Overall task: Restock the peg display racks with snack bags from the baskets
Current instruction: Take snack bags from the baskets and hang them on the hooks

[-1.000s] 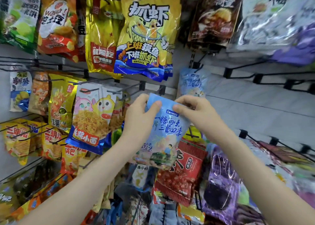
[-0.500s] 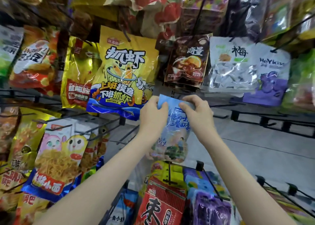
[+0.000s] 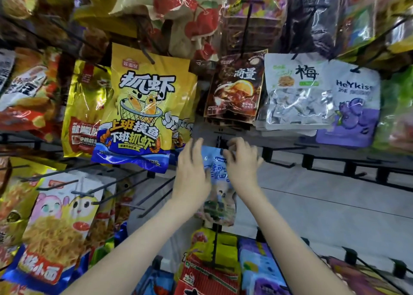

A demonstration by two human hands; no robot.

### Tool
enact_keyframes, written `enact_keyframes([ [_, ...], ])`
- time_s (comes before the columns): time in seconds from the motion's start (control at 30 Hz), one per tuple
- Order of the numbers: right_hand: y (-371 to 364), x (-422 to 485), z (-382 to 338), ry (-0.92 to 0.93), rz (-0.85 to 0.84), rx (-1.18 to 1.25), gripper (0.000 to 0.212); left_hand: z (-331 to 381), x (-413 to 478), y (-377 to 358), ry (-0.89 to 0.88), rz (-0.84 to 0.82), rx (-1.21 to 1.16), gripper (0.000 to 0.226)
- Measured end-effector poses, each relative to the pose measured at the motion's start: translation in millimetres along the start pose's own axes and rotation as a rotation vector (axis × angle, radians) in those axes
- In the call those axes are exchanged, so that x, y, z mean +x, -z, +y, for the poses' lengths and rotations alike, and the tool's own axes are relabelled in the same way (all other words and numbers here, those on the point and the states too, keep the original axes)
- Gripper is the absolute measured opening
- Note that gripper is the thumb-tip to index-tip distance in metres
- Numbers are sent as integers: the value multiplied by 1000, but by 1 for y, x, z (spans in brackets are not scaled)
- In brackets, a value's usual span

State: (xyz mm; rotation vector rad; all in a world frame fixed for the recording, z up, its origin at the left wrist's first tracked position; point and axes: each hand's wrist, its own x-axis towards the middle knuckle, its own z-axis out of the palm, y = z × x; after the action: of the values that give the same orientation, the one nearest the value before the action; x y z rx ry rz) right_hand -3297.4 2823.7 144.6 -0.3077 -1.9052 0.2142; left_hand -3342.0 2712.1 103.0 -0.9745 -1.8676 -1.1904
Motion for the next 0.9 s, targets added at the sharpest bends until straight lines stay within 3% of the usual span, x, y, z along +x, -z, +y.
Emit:
enact_keyframes([
  [0.1,-14,-4,21,320,166,-314,37,-18,3,-21,-122,-237,252,74],
  [0.2,-24,-11,49,423,18,-495,46,-31,16,-34,-149,-376,382,69],
  [0.27,-32,-13,65,386,-126,-576,63,-35,23,-41,-160,-450,437,69],
  [0.33,-37,-15,72,352,-214,-610,66,-37,26,-47,-149,-481,418,69],
  [0.53,-17,-27,50,302,-399,-449,56,-33,14,-37,-150,-464,390,65],
  [0.63,-3,-50,31,272,-430,-264,56,-29,-14,-14,-156,-361,246,59],
  [0.77,18,-115,-21,252,-394,-45,46,-30,-88,42,-118,-286,25,52],
  [0.9,29,-204,-86,285,-449,111,44,-59,-189,111,-13,-282,-31,45],
])
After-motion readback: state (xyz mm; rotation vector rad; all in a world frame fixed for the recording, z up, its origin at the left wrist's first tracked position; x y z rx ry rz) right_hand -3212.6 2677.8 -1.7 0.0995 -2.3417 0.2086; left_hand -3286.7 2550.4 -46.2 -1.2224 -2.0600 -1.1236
